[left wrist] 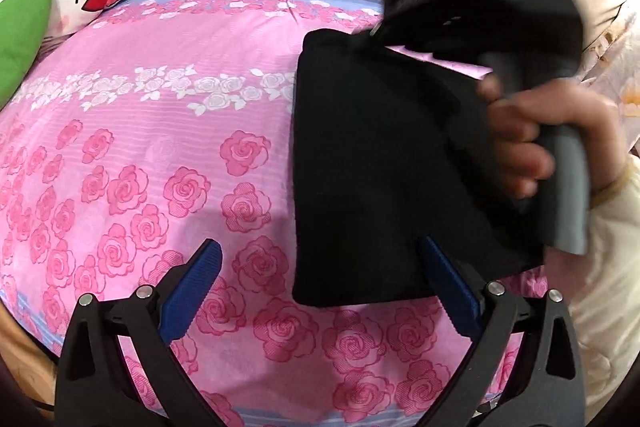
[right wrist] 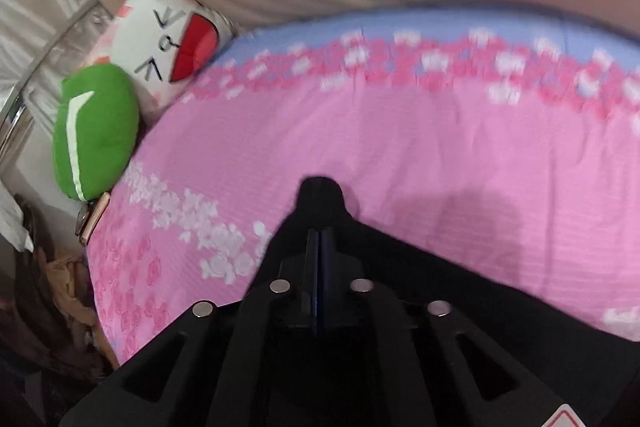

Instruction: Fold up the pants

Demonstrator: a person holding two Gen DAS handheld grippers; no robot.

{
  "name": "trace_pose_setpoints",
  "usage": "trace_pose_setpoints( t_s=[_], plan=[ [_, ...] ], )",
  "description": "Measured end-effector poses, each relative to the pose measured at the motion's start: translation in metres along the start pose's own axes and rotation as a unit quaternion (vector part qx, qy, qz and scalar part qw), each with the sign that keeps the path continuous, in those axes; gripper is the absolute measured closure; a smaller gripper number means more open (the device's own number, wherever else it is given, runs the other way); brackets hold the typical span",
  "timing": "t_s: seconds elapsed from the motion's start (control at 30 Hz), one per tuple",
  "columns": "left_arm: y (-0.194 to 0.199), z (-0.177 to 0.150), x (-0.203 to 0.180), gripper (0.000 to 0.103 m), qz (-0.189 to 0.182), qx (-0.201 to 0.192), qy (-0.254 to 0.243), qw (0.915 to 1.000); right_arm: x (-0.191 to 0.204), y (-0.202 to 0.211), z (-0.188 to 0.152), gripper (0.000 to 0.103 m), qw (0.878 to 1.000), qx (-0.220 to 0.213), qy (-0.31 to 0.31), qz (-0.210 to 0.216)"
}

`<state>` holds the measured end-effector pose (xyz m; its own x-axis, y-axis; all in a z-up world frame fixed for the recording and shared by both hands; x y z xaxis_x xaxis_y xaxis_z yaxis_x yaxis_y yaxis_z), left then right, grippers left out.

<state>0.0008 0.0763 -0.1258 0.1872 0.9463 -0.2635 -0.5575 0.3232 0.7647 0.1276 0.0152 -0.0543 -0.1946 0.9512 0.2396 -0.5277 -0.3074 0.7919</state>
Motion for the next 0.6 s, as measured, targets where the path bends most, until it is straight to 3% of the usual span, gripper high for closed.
trace_pose_setpoints(
  t_s=[0.07,0.13,0.17,0.27,0.33,0.4,0.47,0.53,0.6],
  plan=[
    [-0.001,0.0,-0.001,0.006,-0.005,0.001,0.0,1.0,-0.007,0.008,-0.011,0.1,0.999,-0.012,0.03,-0.028],
    [-0.002,0.001,-0.002,0.006,-0.01,0.001,0.0,0.9999,-0.048,-0.001,-0.019,0.103,0.99,0.003,0.032,-0.134],
    [-0.001,0.002,-0.003,0.006,-0.012,0.0,-0.001,0.9999,-0.07,0.008,-0.025,0.103,0.989,0.0,0.0,-0.149],
    [0.0,0.004,-0.006,0.006,-0.008,-0.006,-0.004,0.9999,-0.095,0.064,-0.038,0.095,0.991,-0.051,-0.066,-0.105],
    [-0.001,0.005,-0.006,0.006,-0.008,-0.004,0.001,1.0,-0.11,0.091,-0.061,0.093,0.987,-0.068,-0.052,-0.134],
    [-0.002,0.006,-0.009,0.006,-0.009,-0.002,0.002,1.0,-0.142,0.096,-0.092,0.103,0.979,-0.043,-0.045,-0.194],
    [-0.002,0.008,-0.012,0.006,-0.004,-0.002,-0.002,1.0,-0.165,0.121,-0.111,0.103,0.979,-0.06,-0.105,-0.166],
    [0.001,0.008,-0.016,0.006,0.004,-0.006,-0.008,0.9999,-0.173,0.154,-0.125,0.088,0.971,-0.082,-0.125,-0.189],
    [0.003,0.008,-0.02,0.006,0.006,-0.008,-0.009,0.9999,-0.172,0.18,-0.138,0.085,0.969,-0.105,-0.12,-0.191]
  ],
)
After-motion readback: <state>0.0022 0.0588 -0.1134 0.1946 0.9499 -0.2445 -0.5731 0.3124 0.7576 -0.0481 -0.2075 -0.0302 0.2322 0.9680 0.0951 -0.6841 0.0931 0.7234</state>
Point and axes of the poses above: each gripper's, at about its wrist camera, not at the fingertips, and y roughly against the way its jaws point, x to its left, z to its top, the point moved 6 cm from there along -y, roughly the way its jaws point, and after that the axes turned 8 degrees about -z, right-handed, at the moved point
